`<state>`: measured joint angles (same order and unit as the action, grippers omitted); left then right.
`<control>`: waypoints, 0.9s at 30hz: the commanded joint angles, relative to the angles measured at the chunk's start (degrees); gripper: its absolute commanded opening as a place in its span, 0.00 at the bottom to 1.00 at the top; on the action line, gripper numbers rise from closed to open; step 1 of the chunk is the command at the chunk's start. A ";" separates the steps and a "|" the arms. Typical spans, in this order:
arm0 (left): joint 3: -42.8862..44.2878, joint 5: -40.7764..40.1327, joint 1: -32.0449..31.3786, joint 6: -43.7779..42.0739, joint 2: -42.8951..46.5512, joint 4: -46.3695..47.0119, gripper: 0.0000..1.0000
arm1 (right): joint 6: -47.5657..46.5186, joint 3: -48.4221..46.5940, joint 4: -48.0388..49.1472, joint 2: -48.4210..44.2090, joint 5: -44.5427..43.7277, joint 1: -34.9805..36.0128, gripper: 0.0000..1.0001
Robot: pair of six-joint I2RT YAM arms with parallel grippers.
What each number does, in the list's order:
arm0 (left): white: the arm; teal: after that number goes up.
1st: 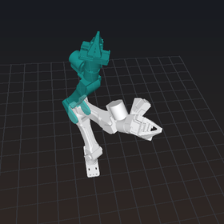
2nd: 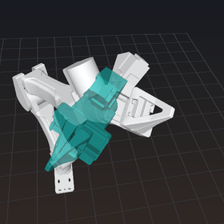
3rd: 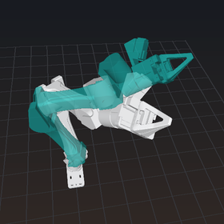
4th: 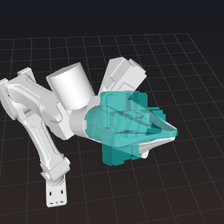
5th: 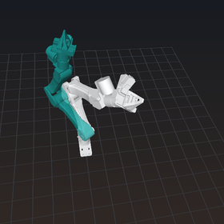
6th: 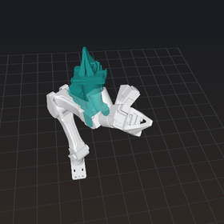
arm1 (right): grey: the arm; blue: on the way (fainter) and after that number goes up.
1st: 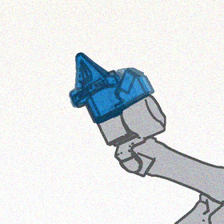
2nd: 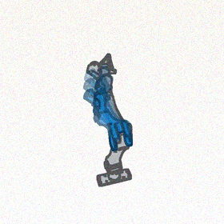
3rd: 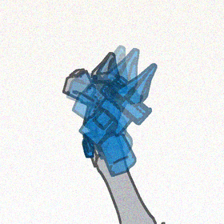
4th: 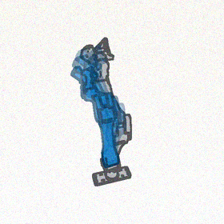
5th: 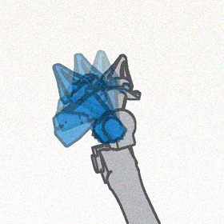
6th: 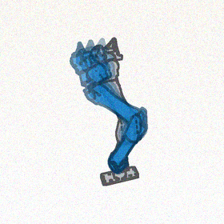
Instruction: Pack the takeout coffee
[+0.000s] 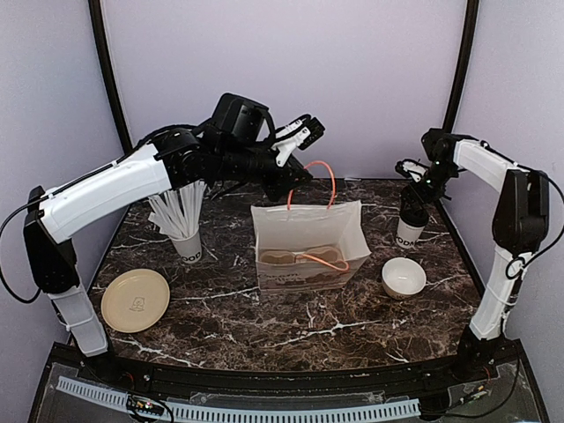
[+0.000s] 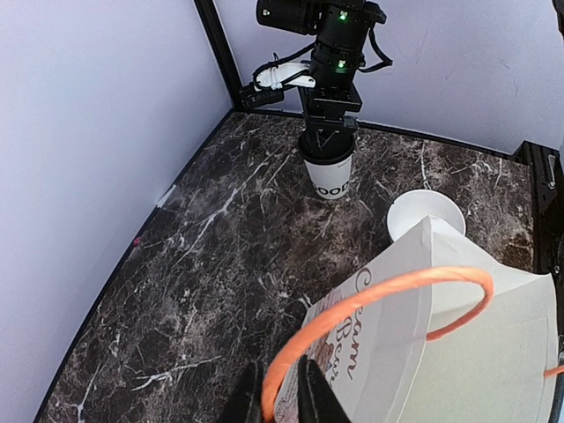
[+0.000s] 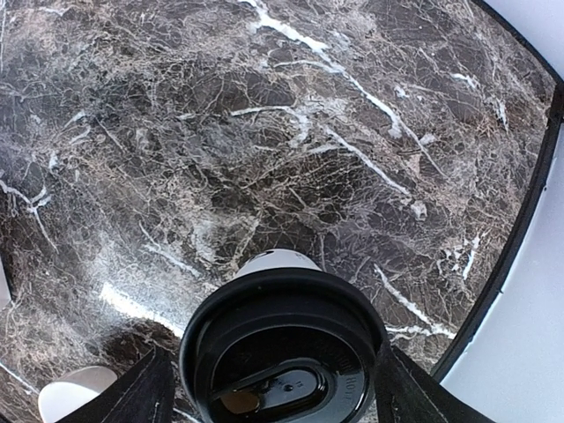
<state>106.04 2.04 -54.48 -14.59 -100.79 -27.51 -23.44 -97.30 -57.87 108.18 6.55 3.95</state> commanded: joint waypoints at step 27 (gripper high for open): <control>1.34 0.03 0.81 -0.22 0.32 -0.30 0.24 | -1.57 -4.88 -10.48 5.40 -2.58 -0.96 0.77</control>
<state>106.04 1.45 -54.11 -14.57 -101.47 -27.55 -24.32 -101.78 -64.55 111.98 4.82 3.29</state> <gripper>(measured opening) 0.243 0.771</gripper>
